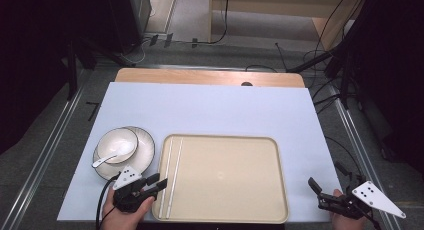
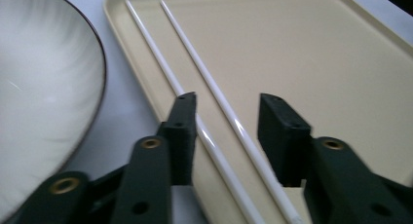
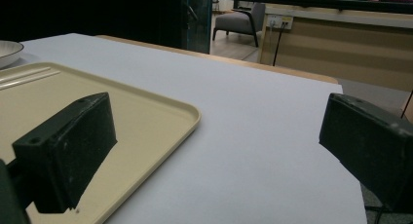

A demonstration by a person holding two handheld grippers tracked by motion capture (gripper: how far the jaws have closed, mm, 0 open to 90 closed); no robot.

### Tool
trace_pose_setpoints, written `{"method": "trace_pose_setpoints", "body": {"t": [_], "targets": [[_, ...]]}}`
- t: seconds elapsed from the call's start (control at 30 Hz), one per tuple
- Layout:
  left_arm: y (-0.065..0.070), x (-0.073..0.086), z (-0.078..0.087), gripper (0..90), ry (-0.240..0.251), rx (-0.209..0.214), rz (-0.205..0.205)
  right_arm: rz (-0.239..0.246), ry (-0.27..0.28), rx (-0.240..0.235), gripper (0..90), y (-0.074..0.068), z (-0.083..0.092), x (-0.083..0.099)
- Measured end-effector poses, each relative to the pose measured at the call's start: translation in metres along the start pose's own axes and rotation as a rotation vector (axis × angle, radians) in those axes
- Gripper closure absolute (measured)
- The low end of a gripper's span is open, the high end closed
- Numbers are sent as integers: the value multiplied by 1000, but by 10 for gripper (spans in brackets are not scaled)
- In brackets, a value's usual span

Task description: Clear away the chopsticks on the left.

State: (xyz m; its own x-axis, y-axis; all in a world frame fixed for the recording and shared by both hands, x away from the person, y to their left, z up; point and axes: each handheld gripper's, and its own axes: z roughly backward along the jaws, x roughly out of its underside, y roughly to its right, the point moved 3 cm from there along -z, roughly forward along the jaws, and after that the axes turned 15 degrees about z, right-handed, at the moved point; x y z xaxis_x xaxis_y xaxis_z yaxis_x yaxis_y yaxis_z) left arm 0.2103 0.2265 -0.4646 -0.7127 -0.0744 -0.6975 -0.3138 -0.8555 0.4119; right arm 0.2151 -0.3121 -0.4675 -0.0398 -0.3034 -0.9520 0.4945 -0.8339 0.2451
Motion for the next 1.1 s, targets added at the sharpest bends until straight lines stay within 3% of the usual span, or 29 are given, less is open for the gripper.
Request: {"method": "trace_pose_setpoints", "body": {"t": [0.07,0.13,0.23,0.4,0.5,0.6,1.1], "targets": [[-3,-2,1,468,7,-5,-2,-2,-1,4,2,0,0,0],[-5,-2,2,439,10,-11,6,0,-2,3,2,1,1,1],[-10,-6,8,272,30,-34,12,0,1,3,2,1,3,0],[-18,-10,17,124,62,-61,12,0,-1,4,2,1,2,0],[-23,-11,20,76,68,-59,23,1,-2,4,2,1,2,0],[-30,-11,28,0,64,-17,1,2,-3,5,2,1,2,0],[-60,-11,42,0,68,-84,67,5,-4,7,2,1,1,0]]}}
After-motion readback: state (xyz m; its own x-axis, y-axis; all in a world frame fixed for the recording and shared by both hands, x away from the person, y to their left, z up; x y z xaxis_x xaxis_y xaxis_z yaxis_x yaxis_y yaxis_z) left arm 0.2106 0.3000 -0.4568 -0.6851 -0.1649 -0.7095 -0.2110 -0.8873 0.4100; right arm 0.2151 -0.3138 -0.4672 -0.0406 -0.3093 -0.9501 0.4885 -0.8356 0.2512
